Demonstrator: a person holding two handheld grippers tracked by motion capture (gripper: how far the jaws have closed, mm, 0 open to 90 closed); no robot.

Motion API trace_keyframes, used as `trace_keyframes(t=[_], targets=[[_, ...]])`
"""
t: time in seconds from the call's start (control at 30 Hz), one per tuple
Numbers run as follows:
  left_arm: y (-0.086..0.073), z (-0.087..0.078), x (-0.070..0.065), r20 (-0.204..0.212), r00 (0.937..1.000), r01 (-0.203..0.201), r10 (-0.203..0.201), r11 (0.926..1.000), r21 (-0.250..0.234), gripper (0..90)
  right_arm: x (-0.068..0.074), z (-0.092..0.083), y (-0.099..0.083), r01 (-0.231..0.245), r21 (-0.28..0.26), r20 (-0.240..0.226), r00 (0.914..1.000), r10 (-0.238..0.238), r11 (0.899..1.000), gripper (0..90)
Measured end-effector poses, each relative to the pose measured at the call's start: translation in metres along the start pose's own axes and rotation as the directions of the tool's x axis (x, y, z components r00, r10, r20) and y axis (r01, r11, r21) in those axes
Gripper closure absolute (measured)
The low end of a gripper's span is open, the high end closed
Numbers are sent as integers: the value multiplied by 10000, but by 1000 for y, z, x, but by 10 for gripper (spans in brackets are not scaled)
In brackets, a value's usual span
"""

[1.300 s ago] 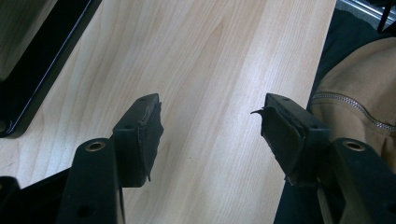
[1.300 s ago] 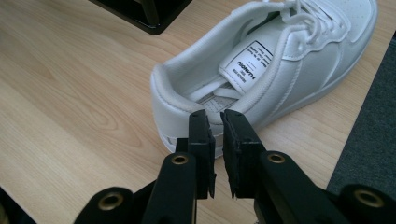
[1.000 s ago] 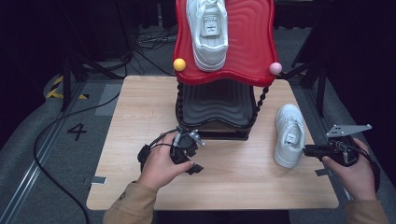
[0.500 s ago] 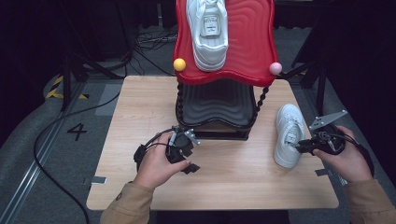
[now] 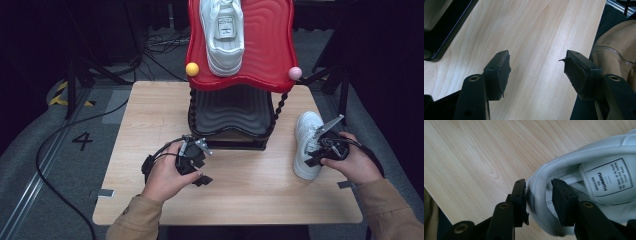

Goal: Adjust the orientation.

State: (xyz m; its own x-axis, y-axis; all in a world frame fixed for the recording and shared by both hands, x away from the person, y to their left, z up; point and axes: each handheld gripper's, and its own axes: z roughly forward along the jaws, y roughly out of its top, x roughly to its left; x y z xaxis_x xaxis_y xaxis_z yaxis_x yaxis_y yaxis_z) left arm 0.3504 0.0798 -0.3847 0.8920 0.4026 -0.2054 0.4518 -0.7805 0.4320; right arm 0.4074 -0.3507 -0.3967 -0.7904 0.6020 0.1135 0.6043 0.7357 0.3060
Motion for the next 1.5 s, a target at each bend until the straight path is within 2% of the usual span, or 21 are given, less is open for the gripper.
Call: trace_keyframes(t=[0.03,0.17,0.33,0.37,0.5,0.63,0.8,0.9,1.1,1.27,1.5], targets=[[0,0,0,15,10000,26,-26,10000,19,384,0,3,0,-107,96,-51,9999,107,9999,604],[-1,1,0,46,10000,43,-42,10000,-26,384,0,15,3,-245,615,-123,9996,253,9978,645],[-3,-1,0,21,10000,85,-85,9999,-71,384,2,30,5,-126,1114,-197,9997,149,9937,684],[-3,-1,0,23,9999,118,-118,9999,-39,383,3,32,6,-89,1236,-99,9999,102,9923,691],[-5,-1,1,14,9998,182,-182,9998,-104,384,3,32,7,-95,1328,-97,9999,109,9911,705],[-7,-3,0,-15,9998,211,-211,9997,-115,384,3,32,7,-37,1564,-350,9993,93,9877,756],[-11,-5,0,-35,9995,301,-302,9994,-139,384,4,31,10,210,1809,-327,9993,-153,9833,775],[-13,-6,0,-36,9993,366,-367,9991,-192,384,4,25,12,258,1828,-294,9994,-208,9828,775],[-18,-9,0,-62,9989,471,-473,9985,-263,384,6,7,18,387,1801,-613,9977,-280,9829,771],[-22,-11,0,-57,9985,552,-553,9981,-281,385,10,-10,25,583,1825,-403,9978,-518,9815,772],[-25,-11,3,14,9983,584,-584,9976,-380,384,20,-45,40,927,1702,-223,9957,-902,9810,770]])
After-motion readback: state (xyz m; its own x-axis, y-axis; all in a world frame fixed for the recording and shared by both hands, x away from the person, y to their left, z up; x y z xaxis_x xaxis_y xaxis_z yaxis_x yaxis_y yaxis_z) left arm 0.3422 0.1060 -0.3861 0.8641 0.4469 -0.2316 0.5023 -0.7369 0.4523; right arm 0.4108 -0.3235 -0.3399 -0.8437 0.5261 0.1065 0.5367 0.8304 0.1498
